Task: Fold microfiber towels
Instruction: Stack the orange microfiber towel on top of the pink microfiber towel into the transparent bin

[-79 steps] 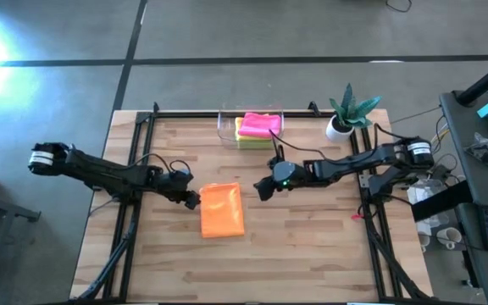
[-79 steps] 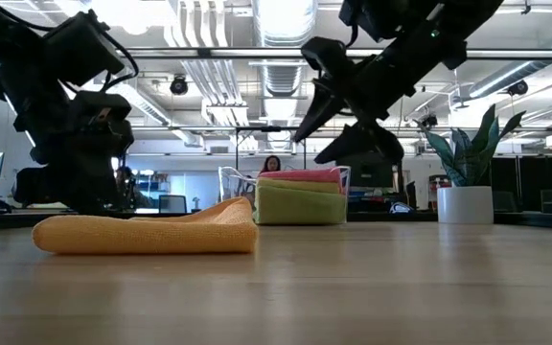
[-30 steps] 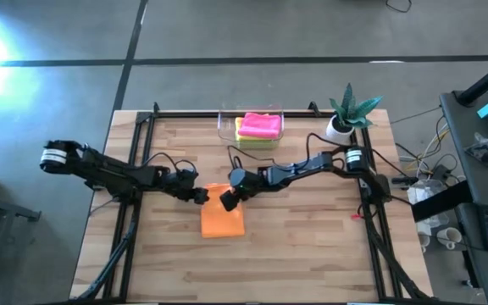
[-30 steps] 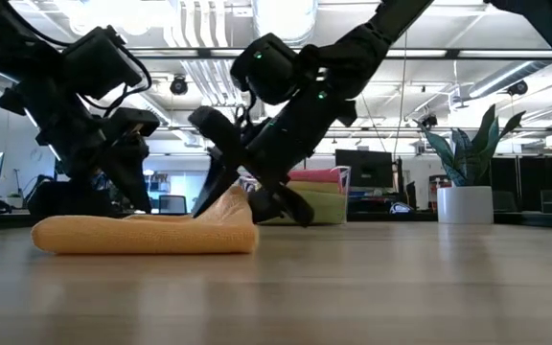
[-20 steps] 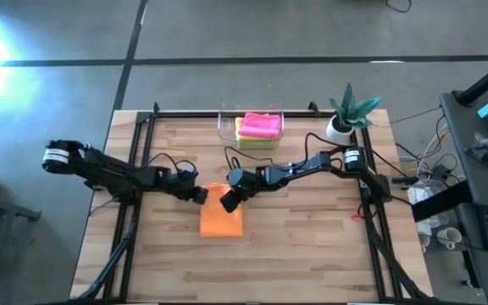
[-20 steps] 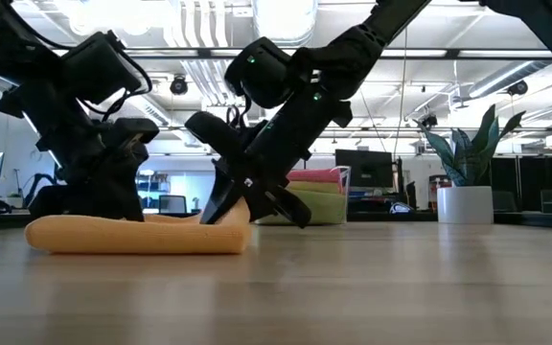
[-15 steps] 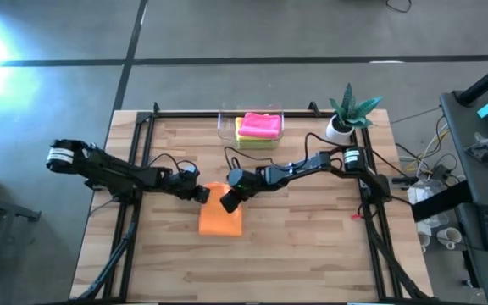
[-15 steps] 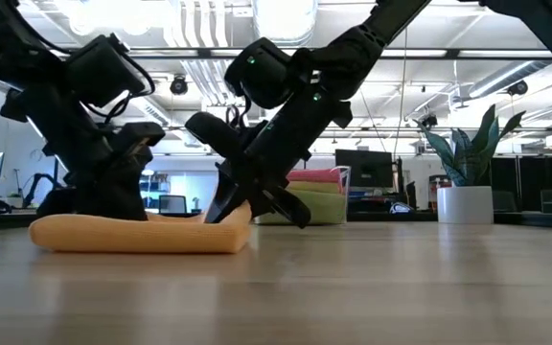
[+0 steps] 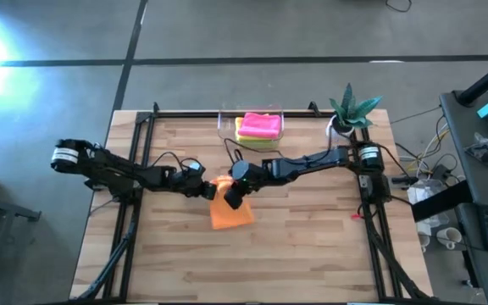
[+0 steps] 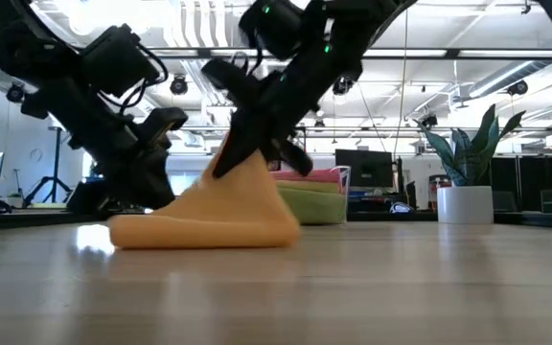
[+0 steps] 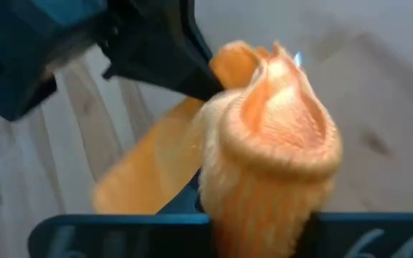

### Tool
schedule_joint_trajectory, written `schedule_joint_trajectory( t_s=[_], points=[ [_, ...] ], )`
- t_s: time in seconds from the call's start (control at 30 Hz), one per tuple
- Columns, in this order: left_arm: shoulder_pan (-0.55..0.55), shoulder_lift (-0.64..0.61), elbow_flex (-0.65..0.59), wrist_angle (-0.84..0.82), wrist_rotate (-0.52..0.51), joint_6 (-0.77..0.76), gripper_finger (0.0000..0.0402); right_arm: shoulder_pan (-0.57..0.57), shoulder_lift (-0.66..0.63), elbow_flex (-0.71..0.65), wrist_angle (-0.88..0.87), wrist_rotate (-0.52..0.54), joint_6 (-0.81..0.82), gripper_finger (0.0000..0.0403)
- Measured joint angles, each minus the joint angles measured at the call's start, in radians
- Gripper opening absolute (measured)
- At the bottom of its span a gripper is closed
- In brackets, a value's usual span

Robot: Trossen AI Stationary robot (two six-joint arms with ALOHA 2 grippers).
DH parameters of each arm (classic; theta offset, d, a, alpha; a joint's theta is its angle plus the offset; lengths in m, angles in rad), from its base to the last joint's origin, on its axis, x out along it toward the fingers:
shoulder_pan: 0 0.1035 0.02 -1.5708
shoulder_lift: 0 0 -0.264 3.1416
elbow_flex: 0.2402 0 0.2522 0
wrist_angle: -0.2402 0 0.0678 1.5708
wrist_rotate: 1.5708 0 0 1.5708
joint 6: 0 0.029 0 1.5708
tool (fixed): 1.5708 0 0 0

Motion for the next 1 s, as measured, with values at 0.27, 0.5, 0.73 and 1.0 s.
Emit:
schedule_joint_trajectory(
  t_s=[0.27, 0.5, 0.73, 1.0],
  points=[
    [0.005, -0.009, 0.111, 0.006, -0.106, 0.182, 0.0002, -0.003, -0.075, 0.001, -0.093, 0.064, -0.061, 0.0009],
    [0.037, -0.009, 0.223, -0.005, -0.137, 0.367, 0.0002, -0.026, -0.130, 0.000, -0.174, 0.096, -0.094, 0.0009],
    [0.109, -0.009, 0.321, -0.031, -0.146, 0.496, 0.0002, -0.068, -0.213, 0.000, -0.226, 0.161, -0.156, 0.0009],
    [0.211, -0.009, 0.430, -0.031, -0.145, 0.646, 0.0001, -0.175, -0.273, 0.000, -0.237, 0.179, -0.209, 0.0009]
  ],
)
